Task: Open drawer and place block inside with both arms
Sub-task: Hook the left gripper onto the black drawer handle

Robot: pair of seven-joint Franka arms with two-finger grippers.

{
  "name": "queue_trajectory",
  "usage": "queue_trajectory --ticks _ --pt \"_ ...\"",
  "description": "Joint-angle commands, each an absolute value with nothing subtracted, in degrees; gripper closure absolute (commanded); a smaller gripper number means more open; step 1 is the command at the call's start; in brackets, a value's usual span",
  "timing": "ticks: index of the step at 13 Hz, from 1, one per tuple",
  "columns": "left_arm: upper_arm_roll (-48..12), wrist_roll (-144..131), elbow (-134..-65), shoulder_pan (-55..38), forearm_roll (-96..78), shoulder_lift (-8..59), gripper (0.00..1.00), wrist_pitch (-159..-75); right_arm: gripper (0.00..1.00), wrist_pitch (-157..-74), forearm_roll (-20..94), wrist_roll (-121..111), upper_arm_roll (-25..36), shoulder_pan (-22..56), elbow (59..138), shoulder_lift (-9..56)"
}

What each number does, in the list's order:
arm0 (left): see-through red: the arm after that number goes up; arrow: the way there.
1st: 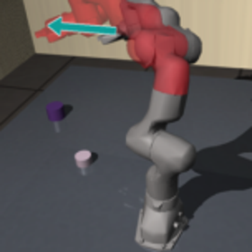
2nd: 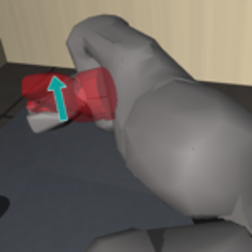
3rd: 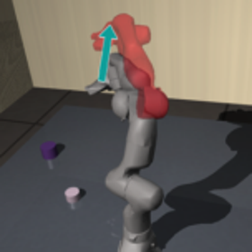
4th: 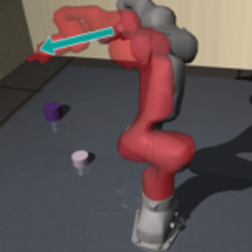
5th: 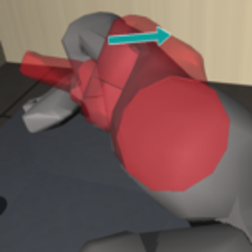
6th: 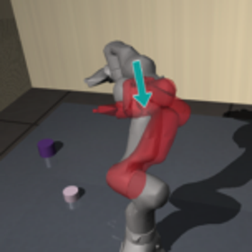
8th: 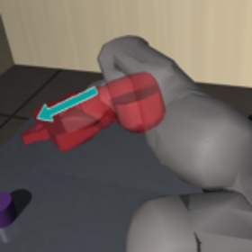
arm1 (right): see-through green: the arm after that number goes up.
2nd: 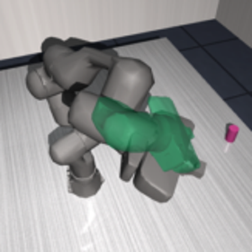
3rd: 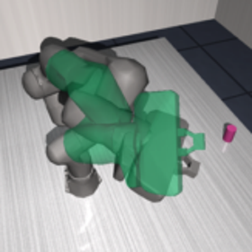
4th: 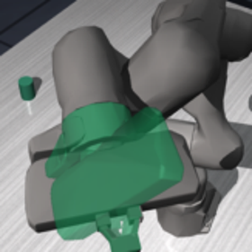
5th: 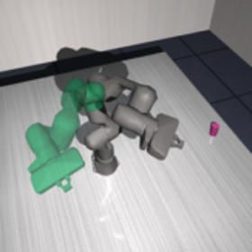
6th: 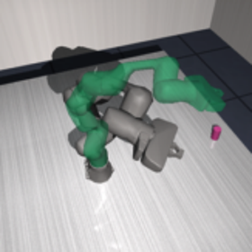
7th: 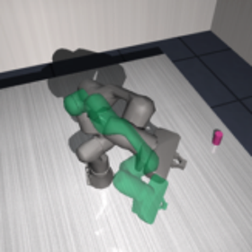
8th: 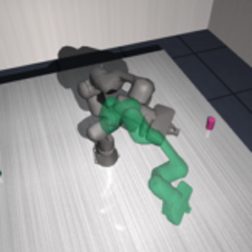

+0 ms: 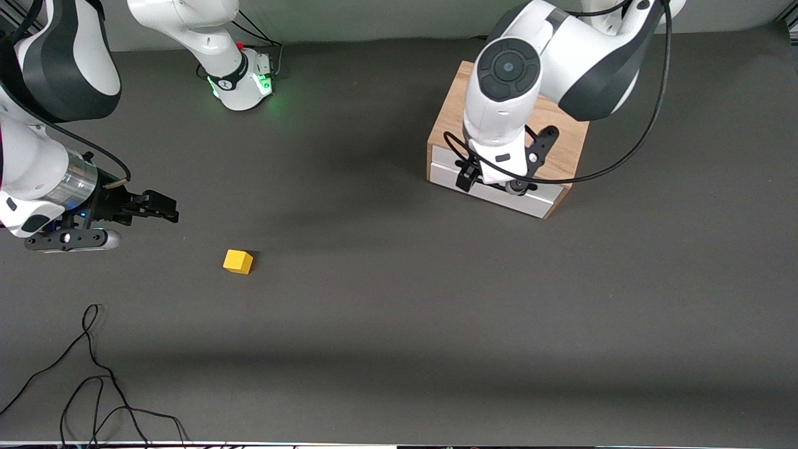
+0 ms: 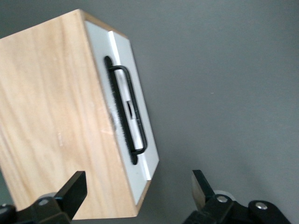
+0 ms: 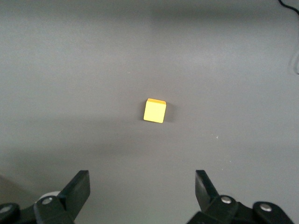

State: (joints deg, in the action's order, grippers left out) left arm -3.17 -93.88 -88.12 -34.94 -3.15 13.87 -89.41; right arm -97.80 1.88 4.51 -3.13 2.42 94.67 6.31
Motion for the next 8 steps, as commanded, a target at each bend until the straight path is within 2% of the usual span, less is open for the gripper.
queue_trajectory --ticks 1,4,8 --pt "-2.3 -95.4 -88.2 -36.4 -2.0 13.5 0.00 -85.3 0.00 -98.1 0.7 6.2 -4.0 2.9 93.8 6.7" --pt "-2.3 -92.6 -89.3 -36.1 -0.9 13.6 0.00 -84.3 0.00 -98.1 0.6 6.3 -4.0 4.0 93.6 6.7" --pt "-2.1 -91.8 -96.0 -35.7 0.5 14.2 0.00 -92.1 0.00 -98.0 0.2 9.5 -4.0 6.2 93.7 6.6"
